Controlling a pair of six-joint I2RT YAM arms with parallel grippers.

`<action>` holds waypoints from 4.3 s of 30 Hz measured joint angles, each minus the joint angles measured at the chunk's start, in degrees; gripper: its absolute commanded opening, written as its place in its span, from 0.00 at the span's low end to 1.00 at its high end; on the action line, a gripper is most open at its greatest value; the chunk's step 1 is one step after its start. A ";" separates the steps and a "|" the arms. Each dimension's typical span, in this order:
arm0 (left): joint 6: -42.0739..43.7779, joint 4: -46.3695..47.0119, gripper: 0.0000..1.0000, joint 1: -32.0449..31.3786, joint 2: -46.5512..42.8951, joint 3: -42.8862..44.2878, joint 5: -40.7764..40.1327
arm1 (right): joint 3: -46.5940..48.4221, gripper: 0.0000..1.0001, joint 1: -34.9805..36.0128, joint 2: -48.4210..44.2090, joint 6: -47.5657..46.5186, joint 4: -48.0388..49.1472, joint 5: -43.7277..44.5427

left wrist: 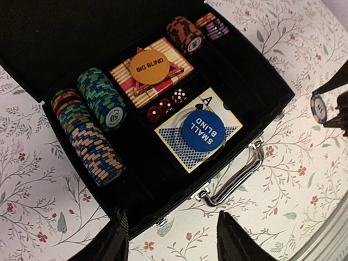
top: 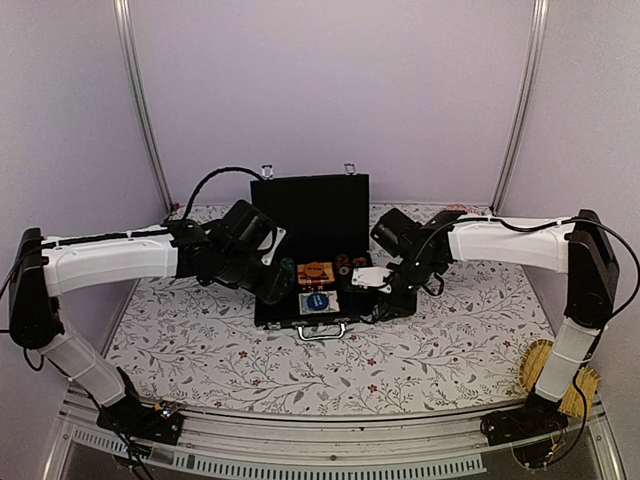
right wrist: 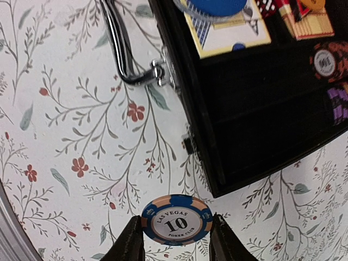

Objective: Pack up texas hold em set

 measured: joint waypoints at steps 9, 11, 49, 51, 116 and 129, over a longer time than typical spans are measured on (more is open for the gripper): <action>-12.61 15.80 0.53 3.32 -2.69 -8.90 16.70 | 8.90 0.36 0.66 -0.35 0.04 -1.95 -4.28; -16.57 20.87 0.52 3.41 -1.44 -10.38 21.35 | 10.47 0.36 0.63 -0.35 0.15 -2.43 -4.90; -34.82 51.04 0.48 1.86 18.03 -4.15 42.12 | 9.62 0.48 0.70 -0.94 1.70 -2.71 -7.15; -32.89 48.06 0.48 1.97 16.90 -4.22 41.03 | 8.55 0.50 0.70 -1.18 1.77 -2.62 -7.15; 13.49 -7.34 0.56 -49.94 15.82 -1.16 8.98 | -13.77 0.60 -14.32 -18.51 3.26 8.74 -22.32; 13.62 -4.15 0.47 -46.38 16.33 -1.33 4.96 | -13.77 0.60 -14.32 -17.05 3.43 8.72 -22.32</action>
